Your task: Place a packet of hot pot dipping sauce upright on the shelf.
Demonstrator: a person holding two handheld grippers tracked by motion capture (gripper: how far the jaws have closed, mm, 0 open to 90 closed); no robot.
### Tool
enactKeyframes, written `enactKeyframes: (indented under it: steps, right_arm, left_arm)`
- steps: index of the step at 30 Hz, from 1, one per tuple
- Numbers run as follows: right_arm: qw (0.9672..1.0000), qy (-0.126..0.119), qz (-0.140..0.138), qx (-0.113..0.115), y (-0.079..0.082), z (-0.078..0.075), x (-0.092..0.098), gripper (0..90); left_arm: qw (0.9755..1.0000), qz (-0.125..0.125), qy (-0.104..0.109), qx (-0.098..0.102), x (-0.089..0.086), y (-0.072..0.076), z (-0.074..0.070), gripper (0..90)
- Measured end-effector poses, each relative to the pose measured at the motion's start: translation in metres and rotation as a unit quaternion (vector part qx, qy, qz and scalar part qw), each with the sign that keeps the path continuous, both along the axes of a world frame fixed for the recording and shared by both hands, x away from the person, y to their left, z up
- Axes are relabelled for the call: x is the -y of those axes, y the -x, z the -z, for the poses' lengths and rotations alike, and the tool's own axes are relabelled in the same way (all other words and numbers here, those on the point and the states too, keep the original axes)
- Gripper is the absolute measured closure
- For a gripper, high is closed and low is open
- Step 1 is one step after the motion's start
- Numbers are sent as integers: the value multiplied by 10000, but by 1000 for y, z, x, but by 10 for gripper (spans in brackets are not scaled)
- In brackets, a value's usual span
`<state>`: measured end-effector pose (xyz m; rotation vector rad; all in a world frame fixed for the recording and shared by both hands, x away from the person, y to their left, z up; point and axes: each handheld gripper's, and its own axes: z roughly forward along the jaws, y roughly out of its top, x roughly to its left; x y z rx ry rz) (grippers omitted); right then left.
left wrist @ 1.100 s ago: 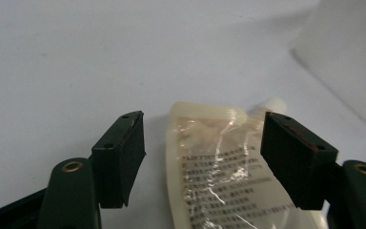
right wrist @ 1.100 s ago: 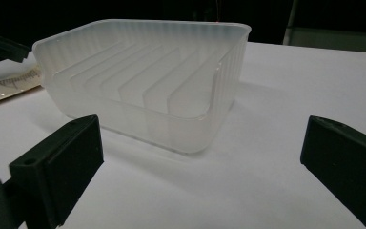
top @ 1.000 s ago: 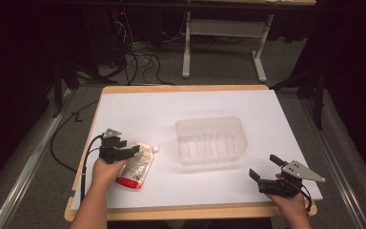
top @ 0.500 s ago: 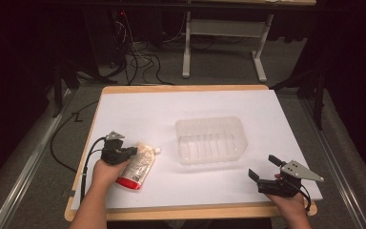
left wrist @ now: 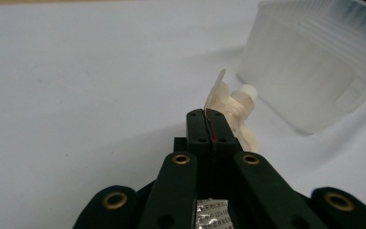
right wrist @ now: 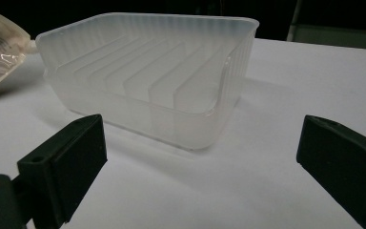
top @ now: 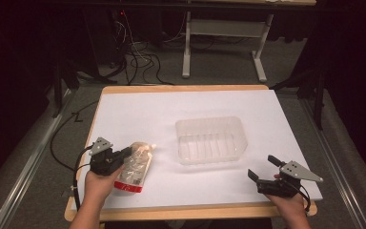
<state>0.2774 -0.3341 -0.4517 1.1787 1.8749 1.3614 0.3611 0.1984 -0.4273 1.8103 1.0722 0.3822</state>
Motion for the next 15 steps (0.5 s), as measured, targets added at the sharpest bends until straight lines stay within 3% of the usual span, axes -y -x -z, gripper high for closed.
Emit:
enactKeyframes:
  steps: [2, 3, 8, 9, 13, 15]
  right_arm:
    - [10000, 19, -4, 13, 0, 0, 0, 31]
    - [10000, 19, -4, 13, 0, 0, 0, 31]
    - [10000, 31, -6, 0, 0, 0, -1, 34]
    - [10000, 31, -6, 0, 0, 0, -1, 34]
    - [10000, 31, 7, -7, 0, 1, -1, 34]
    - [10000, 28, 5, -15, -1, 1, 0, 36]
  left_arm:
    - [9997, -30, 42, 219, 3, 12, -8, 900]
    - [9997, -30, 42, 219, 3, 12, -8, 900]
    - [9977, -149, 305, 585, 9, 30, -18, 900]
    - [9977, -149, 305, 585, 9, 30, -18, 900]
    - [9943, -298, 403, 946, 19, 29, -30, 900]
    - [9937, -318, 361, 1017, 23, 27, -32, 900]
